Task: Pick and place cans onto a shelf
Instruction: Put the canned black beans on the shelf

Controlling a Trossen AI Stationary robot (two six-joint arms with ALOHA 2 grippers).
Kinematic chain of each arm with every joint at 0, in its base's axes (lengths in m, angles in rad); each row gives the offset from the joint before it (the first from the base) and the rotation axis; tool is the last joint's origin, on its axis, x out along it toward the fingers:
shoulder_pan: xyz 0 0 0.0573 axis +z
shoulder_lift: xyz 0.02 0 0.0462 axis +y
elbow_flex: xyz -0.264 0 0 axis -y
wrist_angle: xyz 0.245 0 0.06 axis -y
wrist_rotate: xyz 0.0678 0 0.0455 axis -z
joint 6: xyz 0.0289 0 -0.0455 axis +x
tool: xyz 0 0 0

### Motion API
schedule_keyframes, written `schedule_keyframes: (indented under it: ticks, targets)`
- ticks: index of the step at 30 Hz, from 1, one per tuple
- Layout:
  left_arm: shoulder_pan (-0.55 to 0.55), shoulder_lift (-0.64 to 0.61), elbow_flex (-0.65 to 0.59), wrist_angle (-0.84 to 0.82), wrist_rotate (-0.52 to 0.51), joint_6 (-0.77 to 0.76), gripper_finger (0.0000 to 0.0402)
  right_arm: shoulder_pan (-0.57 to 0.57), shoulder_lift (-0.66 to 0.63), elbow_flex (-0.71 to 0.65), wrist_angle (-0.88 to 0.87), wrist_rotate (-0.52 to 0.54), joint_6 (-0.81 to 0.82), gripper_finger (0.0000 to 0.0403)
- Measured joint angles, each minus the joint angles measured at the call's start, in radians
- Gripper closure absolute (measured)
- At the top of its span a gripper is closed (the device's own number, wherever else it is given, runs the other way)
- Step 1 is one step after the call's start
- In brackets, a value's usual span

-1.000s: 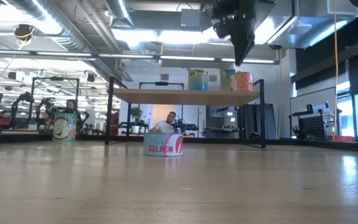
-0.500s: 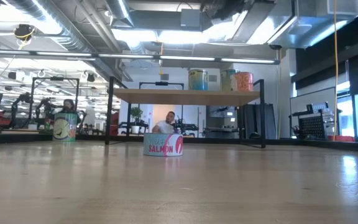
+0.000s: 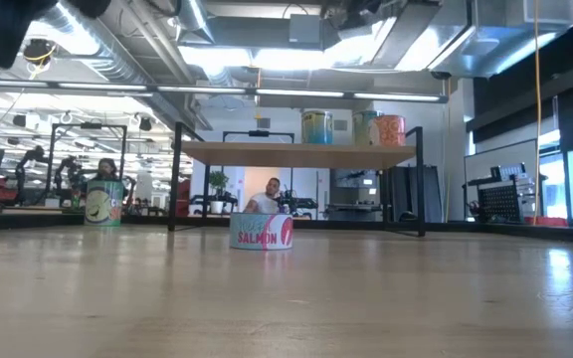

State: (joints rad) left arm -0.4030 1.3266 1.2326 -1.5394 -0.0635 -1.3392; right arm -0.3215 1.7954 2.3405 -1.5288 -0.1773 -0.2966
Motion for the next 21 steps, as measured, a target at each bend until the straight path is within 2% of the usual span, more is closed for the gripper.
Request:
schedule_keyframes:
  ticks: [9, 21]
  targets:
    - [0.001, 0.000, -0.122, 0.154, 0.084, -0.049, 0.0359, 0.022, 0.000, 0.000, 0.000, -0.001, 0.004, 0.0336]
    - [-0.025, 0.004, -0.130, 0.167, -0.003, -0.207, 0.0359, 0.025, 0.001, 0.000, -0.001, -0.001, 0.030, 0.0336]
